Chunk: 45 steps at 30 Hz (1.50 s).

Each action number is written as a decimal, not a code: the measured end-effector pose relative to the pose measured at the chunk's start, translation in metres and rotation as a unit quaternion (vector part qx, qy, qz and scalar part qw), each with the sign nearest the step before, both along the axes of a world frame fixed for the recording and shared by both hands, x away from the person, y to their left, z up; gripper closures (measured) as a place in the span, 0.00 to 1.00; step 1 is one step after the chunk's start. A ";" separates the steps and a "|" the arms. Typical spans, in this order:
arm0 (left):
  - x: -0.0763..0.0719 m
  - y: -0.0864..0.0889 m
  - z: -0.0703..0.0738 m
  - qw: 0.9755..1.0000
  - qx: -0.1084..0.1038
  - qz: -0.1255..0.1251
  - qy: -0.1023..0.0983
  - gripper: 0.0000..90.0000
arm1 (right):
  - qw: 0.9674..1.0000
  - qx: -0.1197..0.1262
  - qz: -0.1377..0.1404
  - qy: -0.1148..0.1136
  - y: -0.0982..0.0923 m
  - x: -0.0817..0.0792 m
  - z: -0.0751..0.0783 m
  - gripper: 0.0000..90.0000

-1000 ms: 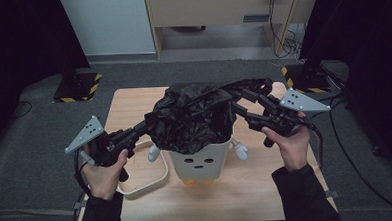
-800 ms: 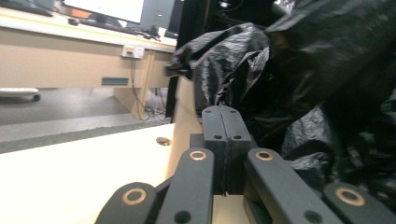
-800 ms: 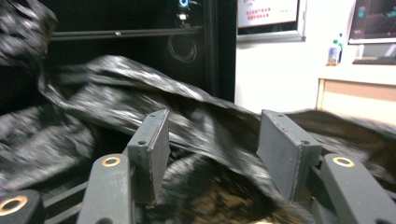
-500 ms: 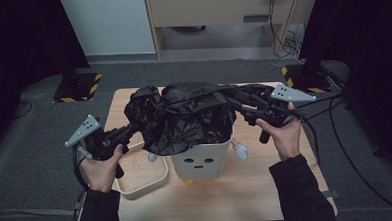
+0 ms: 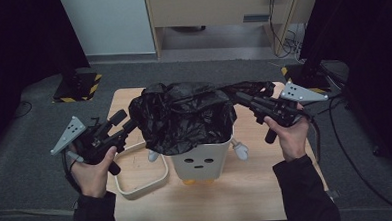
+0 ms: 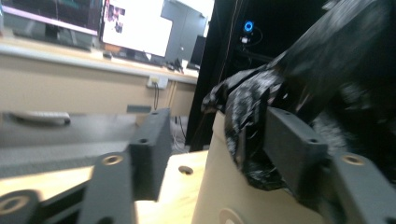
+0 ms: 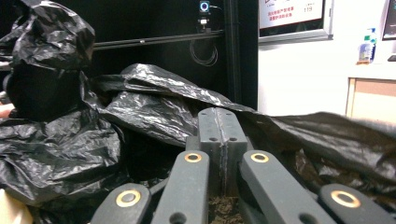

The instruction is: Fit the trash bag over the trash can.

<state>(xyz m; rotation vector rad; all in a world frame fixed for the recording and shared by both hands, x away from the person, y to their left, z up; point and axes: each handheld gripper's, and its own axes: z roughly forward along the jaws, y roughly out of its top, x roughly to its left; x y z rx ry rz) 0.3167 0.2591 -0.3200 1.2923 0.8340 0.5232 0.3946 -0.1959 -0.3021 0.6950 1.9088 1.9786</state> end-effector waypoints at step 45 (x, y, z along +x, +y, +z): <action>0.025 0.026 -0.037 0.998 0.022 0.009 0.066 0.88 | 0.992 -0.107 -0.067 -0.013 0.003 0.024 -0.018 1.00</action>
